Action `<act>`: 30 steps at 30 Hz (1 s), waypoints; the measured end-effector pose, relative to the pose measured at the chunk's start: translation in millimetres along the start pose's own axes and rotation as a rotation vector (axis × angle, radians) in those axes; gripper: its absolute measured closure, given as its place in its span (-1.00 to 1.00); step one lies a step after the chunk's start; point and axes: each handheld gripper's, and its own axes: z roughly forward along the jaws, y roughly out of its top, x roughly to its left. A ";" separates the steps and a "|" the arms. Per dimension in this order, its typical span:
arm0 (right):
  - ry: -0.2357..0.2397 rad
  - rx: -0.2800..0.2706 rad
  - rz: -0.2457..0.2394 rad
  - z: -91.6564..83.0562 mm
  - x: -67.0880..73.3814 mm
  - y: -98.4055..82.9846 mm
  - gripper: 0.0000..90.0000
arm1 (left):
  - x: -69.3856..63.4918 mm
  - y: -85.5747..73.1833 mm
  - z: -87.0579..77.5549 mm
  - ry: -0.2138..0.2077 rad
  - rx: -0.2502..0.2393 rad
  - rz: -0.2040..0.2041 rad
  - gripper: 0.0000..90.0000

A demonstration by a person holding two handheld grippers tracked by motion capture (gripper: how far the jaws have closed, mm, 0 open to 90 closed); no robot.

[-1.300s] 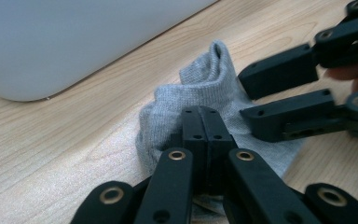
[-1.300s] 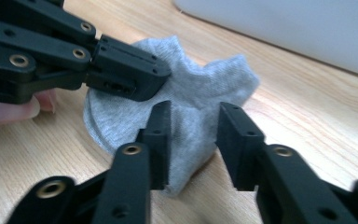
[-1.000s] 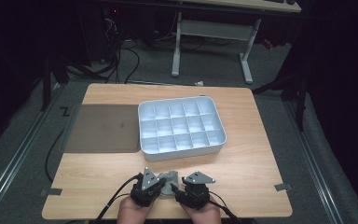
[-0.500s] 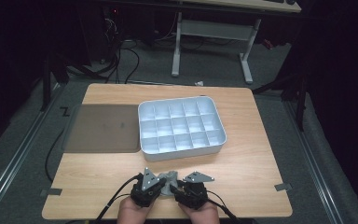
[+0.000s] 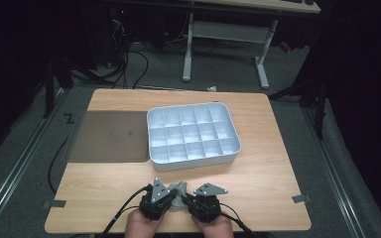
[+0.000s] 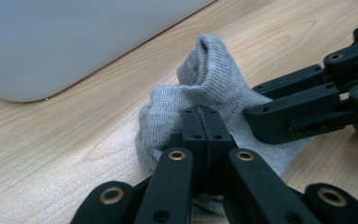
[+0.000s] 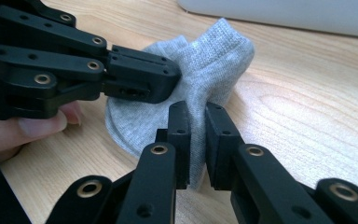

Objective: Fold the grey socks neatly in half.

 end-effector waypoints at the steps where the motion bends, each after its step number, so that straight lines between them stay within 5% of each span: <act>1: 0.002 -0.002 0.002 -1.2 0.4 0.4 0.83 | -0.1 0.0 0.0 -0.001 0.000 0.002 1.00; 23: 0.010 -0.017 -0.042 -4.5 4.9 12.7 0.82 | 0.0 0.1 0.4 -0.005 0.003 -0.001 1.00; 30: 0.001 0.004 -0.028 -9.5 -2.8 9.2 0.54 | 0.2 0.1 0.5 -0.007 0.002 -0.005 1.00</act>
